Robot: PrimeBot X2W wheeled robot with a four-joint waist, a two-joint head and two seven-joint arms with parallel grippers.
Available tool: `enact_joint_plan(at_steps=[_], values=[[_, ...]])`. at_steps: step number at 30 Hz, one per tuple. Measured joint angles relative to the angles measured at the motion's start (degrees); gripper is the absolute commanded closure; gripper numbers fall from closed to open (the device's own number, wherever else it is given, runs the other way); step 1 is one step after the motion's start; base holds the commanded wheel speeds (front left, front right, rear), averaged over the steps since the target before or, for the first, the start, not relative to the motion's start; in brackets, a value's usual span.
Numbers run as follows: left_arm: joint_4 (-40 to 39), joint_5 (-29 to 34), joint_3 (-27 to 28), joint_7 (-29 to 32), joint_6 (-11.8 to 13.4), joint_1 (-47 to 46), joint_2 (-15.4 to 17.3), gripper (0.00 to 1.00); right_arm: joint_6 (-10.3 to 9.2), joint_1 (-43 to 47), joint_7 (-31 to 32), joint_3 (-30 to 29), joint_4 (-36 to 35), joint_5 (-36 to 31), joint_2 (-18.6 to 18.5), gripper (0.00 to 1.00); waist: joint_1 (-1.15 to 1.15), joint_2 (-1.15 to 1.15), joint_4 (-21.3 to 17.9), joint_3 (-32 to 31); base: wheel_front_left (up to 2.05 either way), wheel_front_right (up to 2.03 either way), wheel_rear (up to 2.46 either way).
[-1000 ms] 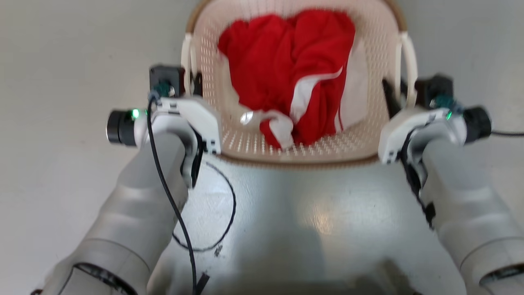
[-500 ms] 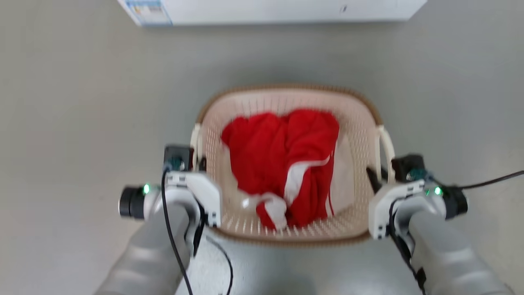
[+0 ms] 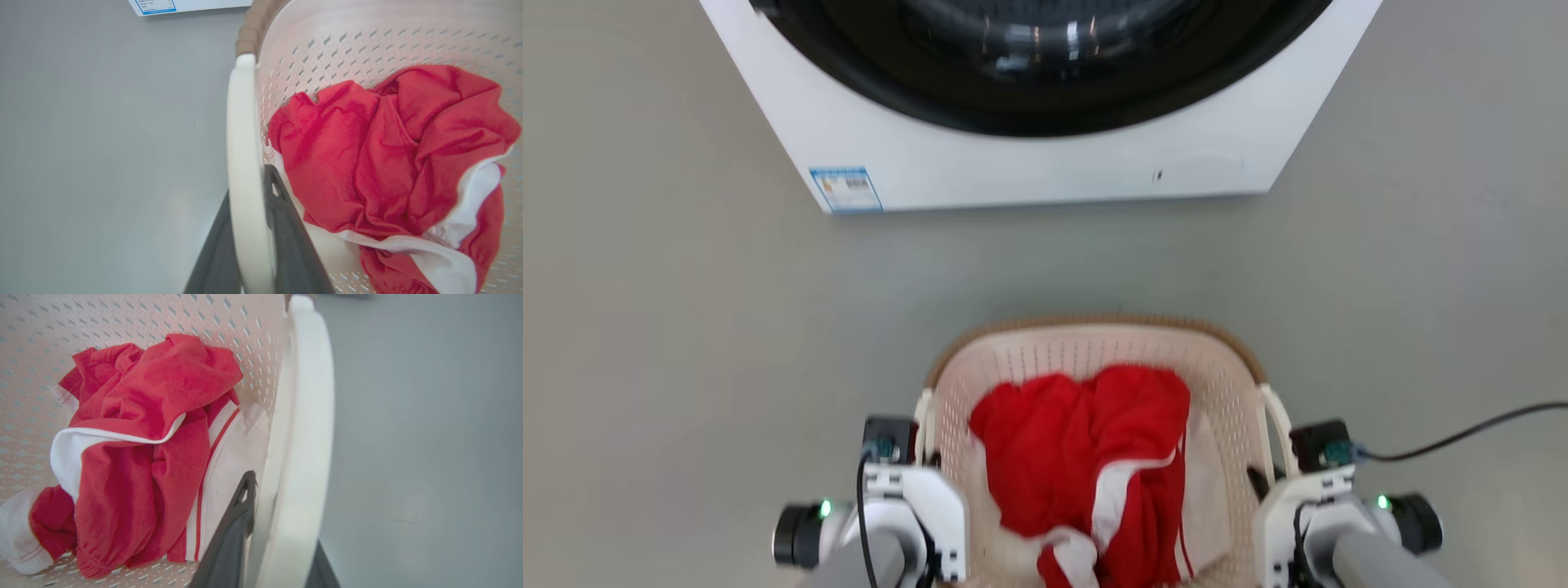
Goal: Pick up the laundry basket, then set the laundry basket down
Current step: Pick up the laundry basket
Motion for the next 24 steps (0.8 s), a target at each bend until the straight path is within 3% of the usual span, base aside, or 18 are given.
enact_joint_plan(at_steps=[10,24], values=[[-0.5,-3.8,-3.3,0.5,0.0,7.0,0.3,1.0,0.0,6.1,2.8,3.5,0.0,4.2,0.1,1.0,0.0,0.0,-0.8,-7.9,0.0,0.0,0.0],[0.4,-6.6,-6.5,1.9,-0.5,9.2,0.2,1.0,0.01,7.1,6.7,6.0,1.2,7.7,0.3,1.0,0.0,0.0,-2.1,-14.2,0.0,0.0,0.0]])
